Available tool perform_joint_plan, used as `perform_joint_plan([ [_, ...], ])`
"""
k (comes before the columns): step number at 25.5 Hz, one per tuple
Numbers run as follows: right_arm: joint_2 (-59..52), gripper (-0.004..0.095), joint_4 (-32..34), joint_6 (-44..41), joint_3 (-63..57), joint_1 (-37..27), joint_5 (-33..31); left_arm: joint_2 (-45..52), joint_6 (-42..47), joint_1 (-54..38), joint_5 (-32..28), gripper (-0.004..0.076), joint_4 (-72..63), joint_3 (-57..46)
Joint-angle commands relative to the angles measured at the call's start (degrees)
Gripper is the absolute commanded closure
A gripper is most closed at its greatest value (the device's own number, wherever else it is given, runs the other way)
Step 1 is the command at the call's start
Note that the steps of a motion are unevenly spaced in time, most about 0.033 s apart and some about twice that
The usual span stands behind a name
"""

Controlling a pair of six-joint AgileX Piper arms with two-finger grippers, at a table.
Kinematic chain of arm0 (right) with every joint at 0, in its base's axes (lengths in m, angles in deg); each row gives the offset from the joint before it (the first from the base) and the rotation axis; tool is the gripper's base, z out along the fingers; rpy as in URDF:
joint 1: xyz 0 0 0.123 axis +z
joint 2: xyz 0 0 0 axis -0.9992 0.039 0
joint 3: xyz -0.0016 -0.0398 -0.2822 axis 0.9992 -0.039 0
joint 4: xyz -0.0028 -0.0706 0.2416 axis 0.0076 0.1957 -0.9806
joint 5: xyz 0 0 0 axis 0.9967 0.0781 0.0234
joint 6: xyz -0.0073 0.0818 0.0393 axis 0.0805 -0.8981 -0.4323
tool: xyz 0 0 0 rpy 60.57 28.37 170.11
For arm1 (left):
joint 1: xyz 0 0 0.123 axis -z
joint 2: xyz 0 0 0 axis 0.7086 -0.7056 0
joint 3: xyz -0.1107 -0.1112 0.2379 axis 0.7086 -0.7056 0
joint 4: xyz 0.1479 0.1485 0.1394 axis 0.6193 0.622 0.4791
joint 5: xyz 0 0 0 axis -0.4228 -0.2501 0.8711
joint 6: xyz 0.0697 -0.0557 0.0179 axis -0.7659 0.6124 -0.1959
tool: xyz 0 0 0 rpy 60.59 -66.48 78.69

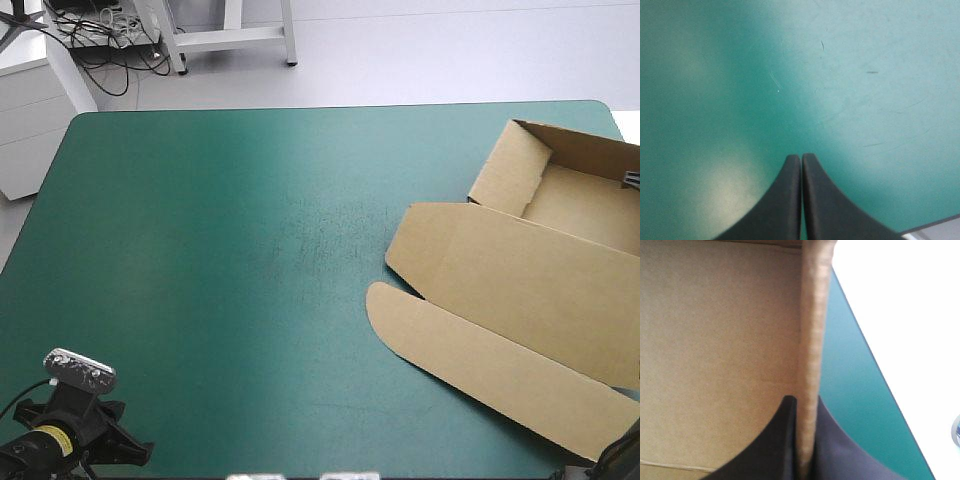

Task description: Fold the box

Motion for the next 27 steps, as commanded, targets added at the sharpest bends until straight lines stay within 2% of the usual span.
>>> perform_joint_plan([
  [1,-3.81,0.0878,-2.85,-0.34,0.44,-3.96,-0.81,-0.69,0.6,0.25,-2.77,0.0734,-0.05,1.01],
  [5,-3.85,0.0576,-3.85,2.13,-0.7,-4.48,-0.81,-0.69,0.6,0.25,-2.77,0.0734,-0.05,1.01],
  [7,-3.94,0.0476,-3.85,2.83,-0.7,-4.48,-0.81,-0.69,0.6,0.25,-2.77,0.0734,-0.05,1.01],
  [9,-3.98,0.0431,-3.85,2.83,-0.7,-4.57,-0.81,-0.69,0.6,0.25,-2.77,0.0734,-0.05,1.01],
  [15,-6.04,0.0437,-4.08,3.15,-0.7,-4.57,-0.81,-0.69,0.6,0.25,-2.77,0.0734,-0.05,1.01],
  [20,-11.85,0.0437,-3.97,5.93,-0.7,-4.57,-0.81,-0.69,0.6,0.25,-2.77,0.0734,-0.05,1.01],
  [21,-13.1,0.0437,-5.14,4.54,-0.75,-4.57,-0.81,-0.69,0.6,0.25,-2.77,0.0734,-0.05,1.01],
  [23,-17.03,0.0452,-13.33,4.18,-1.31,-4.57,-0.81,-0.69,0.6,0.25,-2.77,0.0734,-0.05,1.01],
  [24,-20.39,0.0508,-20.38,7.52,-3.14,-4.46,-0.81,-0.69,0.6,0.25,-2.77,0.0734,-0.05,1.01],
  [25,-21.89,0.0544,-22.3,9.05,-4.16,-4.16,-0.81,-0.69,0.6,0.25,-2.77,0.0734,-0.05,1.01],
  [26,-25.69,0.0658,-22.52,10.2,-7.19,-2.65,-0.81,-0.69,0.6,0.25,-2.77,0.0734,-0.05,1.01],
  [27,-27.36,0.0722,-21.55,10.2,-8.58,-1.8,-0.81,-0.69,0.6,0.25,-2.77,0.0734,-0.05,1.01],
])
